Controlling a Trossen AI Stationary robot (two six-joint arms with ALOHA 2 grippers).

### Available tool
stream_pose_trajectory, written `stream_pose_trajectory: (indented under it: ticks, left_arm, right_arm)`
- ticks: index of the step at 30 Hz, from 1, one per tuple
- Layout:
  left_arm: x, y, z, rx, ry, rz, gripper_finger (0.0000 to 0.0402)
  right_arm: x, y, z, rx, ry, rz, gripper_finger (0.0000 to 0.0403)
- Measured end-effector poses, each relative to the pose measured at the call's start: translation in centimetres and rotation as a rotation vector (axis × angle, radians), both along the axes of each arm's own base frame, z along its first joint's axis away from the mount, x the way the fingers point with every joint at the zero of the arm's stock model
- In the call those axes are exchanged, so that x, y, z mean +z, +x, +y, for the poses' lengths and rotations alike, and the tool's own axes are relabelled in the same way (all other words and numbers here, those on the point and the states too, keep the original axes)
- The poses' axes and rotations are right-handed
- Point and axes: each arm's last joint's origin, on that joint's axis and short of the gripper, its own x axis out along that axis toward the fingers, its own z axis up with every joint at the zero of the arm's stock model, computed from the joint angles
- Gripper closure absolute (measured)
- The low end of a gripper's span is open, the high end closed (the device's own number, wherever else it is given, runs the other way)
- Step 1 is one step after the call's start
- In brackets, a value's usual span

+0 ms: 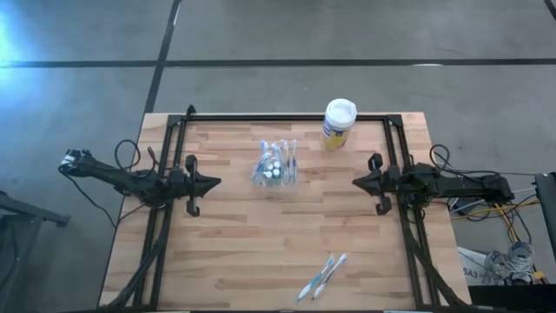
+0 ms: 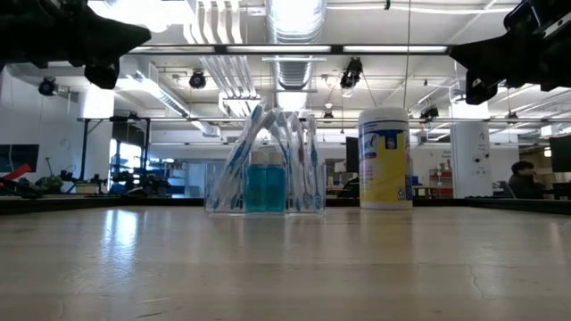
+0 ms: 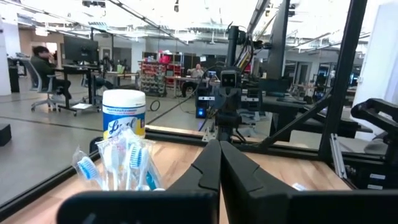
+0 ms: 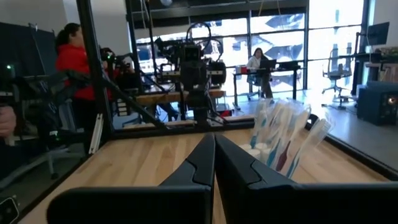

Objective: Pick & Place toothbrushing station
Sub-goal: Put the blue toothbrush into the transparent organizer

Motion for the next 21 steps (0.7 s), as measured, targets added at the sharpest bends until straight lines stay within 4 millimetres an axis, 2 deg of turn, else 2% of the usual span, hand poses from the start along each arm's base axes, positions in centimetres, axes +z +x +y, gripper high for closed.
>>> stream_pose_trajectory:
  ticks: [21]
  left_arm:
    - [-0.44,0.06,-0.02,-0.011,-0.091,0.026,0.0381]
  right_arm:
    - [0.44,-0.07,0.00,-0.008,-0.049,-0.045,0.0394]
